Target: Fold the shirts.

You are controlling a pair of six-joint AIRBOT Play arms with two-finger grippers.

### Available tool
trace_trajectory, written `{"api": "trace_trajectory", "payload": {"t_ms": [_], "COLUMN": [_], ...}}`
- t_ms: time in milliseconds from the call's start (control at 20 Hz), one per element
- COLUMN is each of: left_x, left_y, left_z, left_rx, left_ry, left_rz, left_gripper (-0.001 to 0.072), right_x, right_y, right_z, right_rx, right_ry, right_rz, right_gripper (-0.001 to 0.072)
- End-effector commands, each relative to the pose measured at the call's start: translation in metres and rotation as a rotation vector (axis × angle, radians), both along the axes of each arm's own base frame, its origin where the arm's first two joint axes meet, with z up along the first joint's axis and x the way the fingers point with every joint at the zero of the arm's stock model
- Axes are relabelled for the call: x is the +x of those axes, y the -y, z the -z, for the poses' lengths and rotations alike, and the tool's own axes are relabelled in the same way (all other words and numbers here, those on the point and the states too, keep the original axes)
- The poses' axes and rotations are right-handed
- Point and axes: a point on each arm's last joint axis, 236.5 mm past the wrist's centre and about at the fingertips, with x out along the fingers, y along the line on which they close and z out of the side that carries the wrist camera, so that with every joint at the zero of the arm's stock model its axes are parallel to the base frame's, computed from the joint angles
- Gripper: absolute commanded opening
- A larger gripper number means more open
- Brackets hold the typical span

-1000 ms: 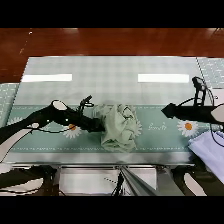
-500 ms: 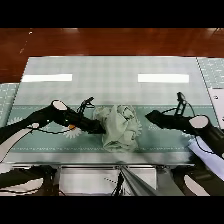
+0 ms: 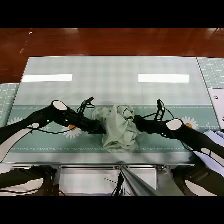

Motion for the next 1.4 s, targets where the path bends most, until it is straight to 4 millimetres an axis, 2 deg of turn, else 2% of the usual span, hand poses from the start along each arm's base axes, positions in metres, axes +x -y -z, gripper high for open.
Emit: {"api": "trace_trajectory", "payload": {"t_ms": [0, 100, 200, 250, 350, 450, 550, 650, 750, 900, 1150, 1350], "left_x": [0.008, 0.030, 0.058, 0.071, 0.088, 0.099, 0.109, 0.110, 0.103, 0.083, 0.029, -0.007], "left_y": [0.000, -0.001, -0.005, -0.009, -0.021, -0.040, -0.063, -0.085, -0.100, -0.105, -0.091, -0.090], "left_z": [-0.005, -0.024, -0.064, -0.092, -0.153, -0.214, -0.271, -0.323, -0.370, -0.433, -0.529, -0.586], "left_rx": [-0.007, -0.031, -0.076, -0.107, -0.166, -0.198, -0.201, -0.192, -0.182, -0.182, -0.258, -0.292], "left_ry": [0.018, 0.087, 0.199, 0.264, 0.396, 0.549, 0.706, 0.848, 0.978, 1.169, 1.427, 1.573], "left_rz": [-0.010, -0.037, -0.066, -0.073, -0.073, -0.093, -0.152, -0.216, -0.261, -0.273, -0.217, -0.236], "left_gripper": [0.0015, 0.0014, 0.0014, 0.0014, 0.0014, 0.0014, 0.0014, 0.0014, 0.0014, 0.0014, 0.0014, 0.0014], "right_x": [-0.003, 0.004, 0.020, 0.030, 0.051, 0.063, 0.064, 0.056, 0.040, 0.016, -0.024, -0.063], "right_y": [-0.015, -0.019, -0.010, -0.001, 0.028, 0.062, 0.094, 0.126, 0.150, 0.168, 0.163, 0.165], "right_z": [-0.006, -0.034, -0.076, -0.100, -0.159, -0.222, -0.283, -0.347, -0.403, -0.464, -0.544, -0.603], "right_rx": [0.050, 0.049, 0.021, -0.007, -0.103, -0.218, -0.329, -0.441, -0.522, -0.567, -0.514, -0.518], "right_ry": [-0.020, 0.099, 0.265, 0.360, 0.585, 0.796, 0.973, 1.139, 1.276, 1.417, 1.584, 1.721], "right_rz": [0.003, -0.107, -0.171, -0.182, -0.185, -0.156, -0.102, -0.027, 0.056, 0.152, 0.206, 0.249], "right_gripper": [0.0035, 0.0034, 0.0034, 0.0034, 0.0033, 0.0034, 0.0033, 0.0033, 0.0034, 0.0033, 0.0033, 0.0033]}}
